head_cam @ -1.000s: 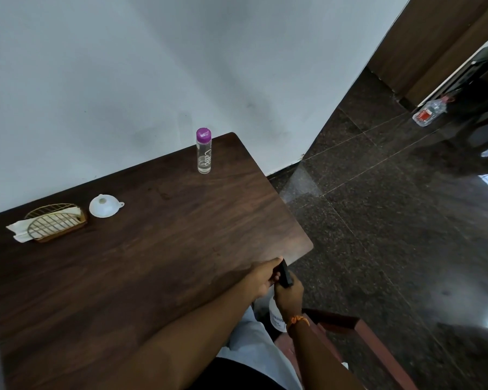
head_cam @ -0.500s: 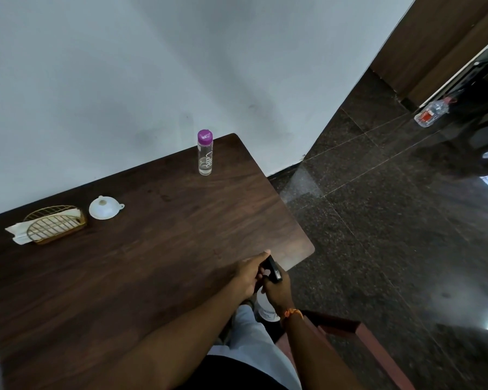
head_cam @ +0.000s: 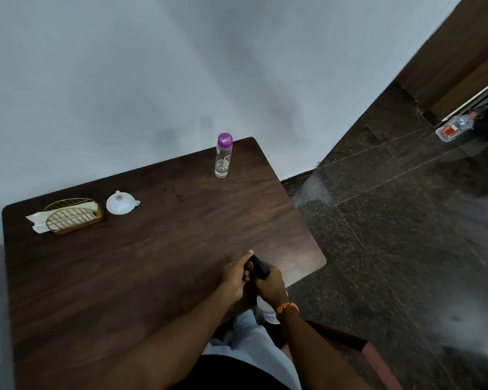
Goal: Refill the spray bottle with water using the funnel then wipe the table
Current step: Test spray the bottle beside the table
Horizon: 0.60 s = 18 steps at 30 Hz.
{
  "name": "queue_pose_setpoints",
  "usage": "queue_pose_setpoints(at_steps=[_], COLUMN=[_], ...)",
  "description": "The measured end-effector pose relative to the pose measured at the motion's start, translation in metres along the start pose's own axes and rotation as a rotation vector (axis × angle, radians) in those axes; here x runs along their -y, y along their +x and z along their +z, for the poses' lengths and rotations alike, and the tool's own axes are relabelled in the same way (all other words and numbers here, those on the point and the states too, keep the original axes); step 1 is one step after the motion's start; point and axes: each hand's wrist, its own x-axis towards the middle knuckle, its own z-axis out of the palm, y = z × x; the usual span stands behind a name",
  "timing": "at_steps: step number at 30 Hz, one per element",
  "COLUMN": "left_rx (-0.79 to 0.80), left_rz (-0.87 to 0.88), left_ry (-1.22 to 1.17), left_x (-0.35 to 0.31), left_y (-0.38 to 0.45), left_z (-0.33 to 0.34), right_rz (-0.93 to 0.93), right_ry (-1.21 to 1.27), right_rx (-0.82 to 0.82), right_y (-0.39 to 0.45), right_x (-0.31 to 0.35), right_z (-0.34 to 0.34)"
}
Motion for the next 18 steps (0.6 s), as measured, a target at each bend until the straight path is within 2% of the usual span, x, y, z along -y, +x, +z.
queue_pose_setpoints(at_steps=[4,7,13,16,18], left_rx=[-0.013,0.04,0.157,0.199,0.188], left_rz=[-0.018,-0.047,-0.033,-0.036,-0.049], left_ry=[-0.021,-0.04,0.156,0.235,0.252], left_x=[-0.01,-0.017,-0.036,-0.042,-0.046], left_y=[0.004,0.003,0.002,0.003,0.006], left_z=[-0.003,0.006,0.04,0.051,0.056], right_rz=[0.032,0.089,0.218,0.285,0.307], right_ry=[-0.063,-0.1,0.062,0.032,0.025], right_rx=[-0.007,-0.106,-0.311,-0.352,-0.323], right_y=[0.007,0.006,0.013,0.019,0.024], right_x=[0.014,0.025,0.037,0.043,0.048], right_z=[0.004,0.005,-0.008,-0.015,-0.017])
